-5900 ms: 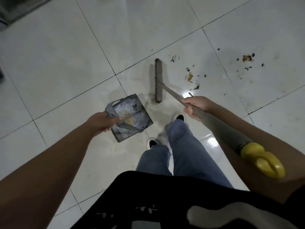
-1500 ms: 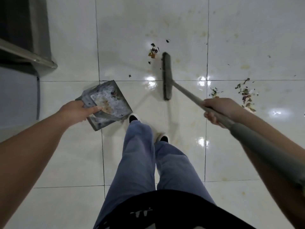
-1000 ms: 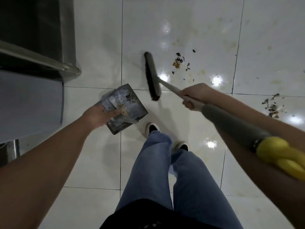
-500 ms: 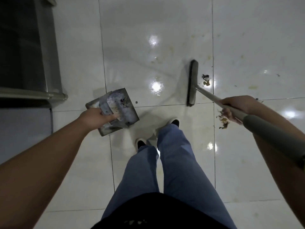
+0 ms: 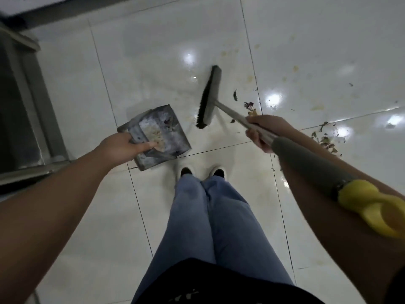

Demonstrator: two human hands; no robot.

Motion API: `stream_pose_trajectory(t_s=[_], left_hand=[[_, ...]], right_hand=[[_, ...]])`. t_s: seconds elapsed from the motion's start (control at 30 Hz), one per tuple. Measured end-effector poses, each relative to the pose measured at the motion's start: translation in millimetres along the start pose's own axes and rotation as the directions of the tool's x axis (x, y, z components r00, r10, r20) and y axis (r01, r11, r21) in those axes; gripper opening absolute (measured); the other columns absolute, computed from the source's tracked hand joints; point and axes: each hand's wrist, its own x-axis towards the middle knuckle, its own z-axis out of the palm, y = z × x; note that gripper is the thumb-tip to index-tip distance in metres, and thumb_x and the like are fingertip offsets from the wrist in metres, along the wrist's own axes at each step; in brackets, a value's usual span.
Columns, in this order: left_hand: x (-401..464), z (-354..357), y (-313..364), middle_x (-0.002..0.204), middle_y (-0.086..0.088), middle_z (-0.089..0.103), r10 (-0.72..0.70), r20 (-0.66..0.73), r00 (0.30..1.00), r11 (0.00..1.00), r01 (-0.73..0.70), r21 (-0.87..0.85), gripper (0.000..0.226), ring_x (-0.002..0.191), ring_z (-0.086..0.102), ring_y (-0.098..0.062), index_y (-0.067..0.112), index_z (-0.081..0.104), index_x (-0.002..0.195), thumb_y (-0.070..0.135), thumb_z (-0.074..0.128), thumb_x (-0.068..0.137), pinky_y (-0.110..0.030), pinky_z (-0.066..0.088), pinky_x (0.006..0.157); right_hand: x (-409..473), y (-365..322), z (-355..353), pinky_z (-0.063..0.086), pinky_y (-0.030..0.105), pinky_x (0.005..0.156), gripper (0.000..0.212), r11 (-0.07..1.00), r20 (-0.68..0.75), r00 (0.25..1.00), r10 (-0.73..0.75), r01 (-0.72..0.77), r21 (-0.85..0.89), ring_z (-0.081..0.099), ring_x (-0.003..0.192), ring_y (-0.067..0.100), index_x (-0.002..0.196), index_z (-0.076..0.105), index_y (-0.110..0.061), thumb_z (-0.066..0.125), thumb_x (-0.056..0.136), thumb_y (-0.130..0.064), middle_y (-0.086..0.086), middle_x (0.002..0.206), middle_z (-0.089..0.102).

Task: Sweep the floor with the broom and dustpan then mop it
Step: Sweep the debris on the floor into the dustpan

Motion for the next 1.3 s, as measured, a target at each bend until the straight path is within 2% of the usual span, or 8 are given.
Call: stream_pose_trajectory(t_s=[0.13, 0.33, 0.5, 0.6, 0.7, 0.83, 1.03, 1.3], left_hand=[[18, -9, 38, 0.117, -0.015, 0.062, 0.072, 0.034, 0.997, 0.996, -0.073, 0.044, 0.064, 0.107, 0.058, -0.030, 0.008, 0.059, 0.115, 0.060, 0.059, 0.078, -0.032, 0.045, 0.086], [41, -21, 94, 0.121, -0.012, 0.061, 0.175, 0.119, 0.977, 0.972, -0.191, 0.138, 0.071, 0.108, 0.058, -0.030, 0.012, 0.057, 0.124, 0.065, 0.058, 0.076, -0.034, 0.048, 0.091], [53, -37, 129, 0.117, -0.011, 0.062, 0.250, 0.164, 0.954, 0.939, -0.280, 0.202, 0.065, 0.108, 0.058, -0.029, 0.014, 0.059, 0.121, 0.063, 0.058, 0.078, -0.032, 0.047, 0.090], [58, -41, 143, 0.120, -0.013, 0.062, 0.270, 0.161, 0.949, 0.917, -0.305, 0.257, 0.061, 0.110, 0.057, -0.029, 0.013, 0.060, 0.118, 0.060, 0.058, 0.079, -0.031, 0.045, 0.089], [59, -42, 157, 0.117, -0.014, 0.062, 0.279, 0.168, 0.946, 0.892, -0.319, 0.319, 0.053, 0.110, 0.057, -0.030, 0.012, 0.060, 0.113, 0.055, 0.058, 0.083, -0.028, 0.042, 0.082], [63, -39, 175, 0.117, -0.013, 0.062, 0.278, 0.159, 0.947, 0.855, -0.320, 0.408, 0.060, 0.108, 0.058, -0.028, 0.012, 0.058, 0.120, 0.058, 0.057, 0.082, -0.028, 0.042, 0.082], [68, -34, 209, 0.131, -0.010, 0.056, 0.275, 0.188, 0.943, 0.803, -0.333, 0.495, 0.080, 0.113, 0.056, -0.030, 0.017, 0.051, 0.133, 0.069, 0.057, 0.072, -0.035, 0.046, 0.096], [49, 7, 262, 0.129, -0.010, 0.057, 0.287, 0.218, 0.933, 0.782, -0.359, 0.509, 0.078, 0.112, 0.057, -0.030, 0.016, 0.054, 0.130, 0.067, 0.060, 0.072, -0.036, 0.047, 0.097]], right_hand=[[-10, 15, -66, 0.036, 0.012, 0.025, 0.022, 0.999, -0.131, 0.991, 0.017, -0.011, 0.052, 0.044, 0.022, 0.007, 0.082, 0.042, -0.009, 0.045, 0.099, -0.022, 0.000, 0.035, 0.049], [-43, 28, -116, 0.037, 0.011, 0.025, 0.027, 0.946, -0.212, 0.975, 0.063, 0.009, 0.323, 0.042, 0.021, 0.005, 0.076, 0.038, -0.012, 0.041, 0.100, -0.023, 0.001, 0.032, 0.043], [-64, 21, -103, 0.033, 0.009, 0.024, 0.024, 0.962, -0.274, 0.961, 0.029, 0.047, 0.269, 0.038, 0.020, 0.005, 0.078, 0.043, -0.006, 0.043, 0.100, -0.017, 0.000, 0.035, 0.042], [-54, 15, -82, 0.035, 0.011, 0.025, 0.017, 0.971, -0.204, 0.978, -0.030, 0.077, 0.225, 0.039, 0.021, 0.006, 0.087, 0.044, -0.007, 0.043, 0.100, -0.017, 0.004, 0.046, 0.042], [-37, -2, -65, 0.035, 0.011, 0.024, 0.020, 0.955, -0.108, 0.992, -0.058, 0.087, 0.282, 0.039, 0.020, 0.006, 0.084, 0.041, -0.008, 0.042, 0.101, -0.019, 0.001, 0.035, 0.043], [-17, -12, -66, 0.034, 0.009, 0.025, 0.025, 0.944, -0.070, 0.997, -0.031, 0.052, 0.327, 0.039, 0.021, 0.004, 0.079, 0.041, -0.009, 0.045, 0.099, -0.024, -0.001, 0.032, 0.044], [-18, 24, -136, 0.038, 0.011, 0.027, 0.017, 0.969, -0.186, 0.983, 0.003, 0.043, 0.242, 0.041, 0.022, 0.006, 0.107, 0.046, -0.006, 0.047, 0.099, -0.021, 0.004, 0.052, 0.045], [-43, 72, -251, 0.030, 0.008, 0.026, 0.016, 0.964, -0.353, 0.929, 0.112, -0.016, 0.265, 0.036, 0.018, 0.005, 0.092, 0.042, -0.008, 0.042, 0.100, -0.022, 0.005, 0.063, 0.038]])
